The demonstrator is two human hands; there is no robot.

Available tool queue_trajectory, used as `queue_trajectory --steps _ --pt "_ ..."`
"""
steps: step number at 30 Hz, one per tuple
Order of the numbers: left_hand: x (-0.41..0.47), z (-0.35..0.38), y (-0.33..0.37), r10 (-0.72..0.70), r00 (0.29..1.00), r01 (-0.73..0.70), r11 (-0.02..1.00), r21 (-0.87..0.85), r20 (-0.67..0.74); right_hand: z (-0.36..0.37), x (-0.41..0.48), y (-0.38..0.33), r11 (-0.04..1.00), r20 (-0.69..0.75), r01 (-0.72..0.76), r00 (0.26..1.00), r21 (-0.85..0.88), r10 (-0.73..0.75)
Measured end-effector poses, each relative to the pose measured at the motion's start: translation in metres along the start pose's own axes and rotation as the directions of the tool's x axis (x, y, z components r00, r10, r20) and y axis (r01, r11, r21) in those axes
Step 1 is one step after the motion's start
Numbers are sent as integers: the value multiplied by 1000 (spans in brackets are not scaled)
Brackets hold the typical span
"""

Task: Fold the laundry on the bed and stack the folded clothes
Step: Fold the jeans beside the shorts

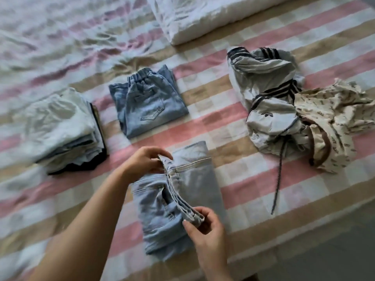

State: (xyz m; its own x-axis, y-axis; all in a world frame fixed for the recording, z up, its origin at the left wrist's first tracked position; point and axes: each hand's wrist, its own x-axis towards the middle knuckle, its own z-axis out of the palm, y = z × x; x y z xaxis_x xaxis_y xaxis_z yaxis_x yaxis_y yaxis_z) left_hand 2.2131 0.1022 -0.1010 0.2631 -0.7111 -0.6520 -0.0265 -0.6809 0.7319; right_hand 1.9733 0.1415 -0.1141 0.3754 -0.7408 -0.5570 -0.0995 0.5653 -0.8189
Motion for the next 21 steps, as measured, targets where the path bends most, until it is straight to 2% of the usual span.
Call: queue_trajectory --steps 4,6,8,10,11,13,15,16,18,19,20,21 --pt "-19 -14 -51 -181 973 148 965 -216 -142 28 -5 41 980 86 -12 996 -197 30" --pt "-25 -9 -66 -300 945 222 883 -413 -132 30 -4 54 954 102 -8 994 -301 40" --pt "-30 1 -78 -283 953 205 867 -455 -110 28 -3 62 916 108 32 994 -400 12" --pt "-32 9 -89 -130 969 71 960 -270 -211 27 -5 62 854 130 160 986 -496 -109" --pt "-32 10 -94 -50 964 -8 976 -219 -261 28 -7 59 811 160 242 970 -532 -184" --pt "-32 12 -97 21 959 -90 969 -232 -284 32 -10 59 738 212 335 942 -586 -260" --pt "-29 13 -100 46 941 -123 969 -213 -335 36 -7 61 690 269 335 941 -642 -207" --pt "-26 14 -101 58 922 -114 985 -126 -382 37 -5 63 658 313 320 940 -682 -133" --pt "-22 24 -100 131 854 -72 988 136 -504 35 1 67 585 387 287 921 -758 49" --pt "-23 33 -97 185 805 -42 966 257 -564 33 3 65 588 396 269 913 -763 97" --pt "-23 44 -94 252 741 -21 935 355 -622 31 5 59 609 405 282 912 -741 70" --pt "-25 55 -90 340 668 -18 897 442 -662 28 7 52 627 394 334 918 -703 -47"
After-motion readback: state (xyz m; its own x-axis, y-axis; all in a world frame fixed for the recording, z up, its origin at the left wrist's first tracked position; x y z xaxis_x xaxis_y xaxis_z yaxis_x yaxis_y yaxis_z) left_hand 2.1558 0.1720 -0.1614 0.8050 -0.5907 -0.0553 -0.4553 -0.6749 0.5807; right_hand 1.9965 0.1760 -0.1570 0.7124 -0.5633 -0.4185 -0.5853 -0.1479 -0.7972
